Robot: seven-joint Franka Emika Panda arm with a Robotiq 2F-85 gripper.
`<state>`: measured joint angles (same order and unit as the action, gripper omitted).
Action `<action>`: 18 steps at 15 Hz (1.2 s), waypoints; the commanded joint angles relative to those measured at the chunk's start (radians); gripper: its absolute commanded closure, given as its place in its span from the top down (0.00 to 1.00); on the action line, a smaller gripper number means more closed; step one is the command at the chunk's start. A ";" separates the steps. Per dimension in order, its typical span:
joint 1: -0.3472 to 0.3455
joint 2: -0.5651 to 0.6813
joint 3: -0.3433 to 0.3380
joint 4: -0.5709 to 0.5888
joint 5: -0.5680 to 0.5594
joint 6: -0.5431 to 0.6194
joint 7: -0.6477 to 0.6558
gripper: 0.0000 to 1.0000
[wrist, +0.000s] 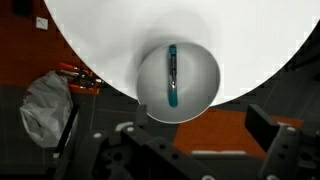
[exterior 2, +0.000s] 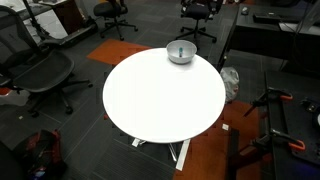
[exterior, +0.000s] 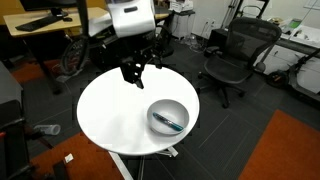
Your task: Remove the marker from the grey bowl
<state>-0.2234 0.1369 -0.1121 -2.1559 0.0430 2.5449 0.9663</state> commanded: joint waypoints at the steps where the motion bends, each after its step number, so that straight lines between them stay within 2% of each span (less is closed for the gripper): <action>1: 0.046 0.119 -0.051 0.097 0.002 -0.013 0.072 1.00; 8: 0.080 0.295 -0.083 0.220 0.049 -0.034 0.084 1.00; 18: 0.061 0.486 -0.093 0.373 0.113 -0.037 0.047 1.00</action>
<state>-0.1623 0.5663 -0.1956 -1.8542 0.1282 2.5420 1.0282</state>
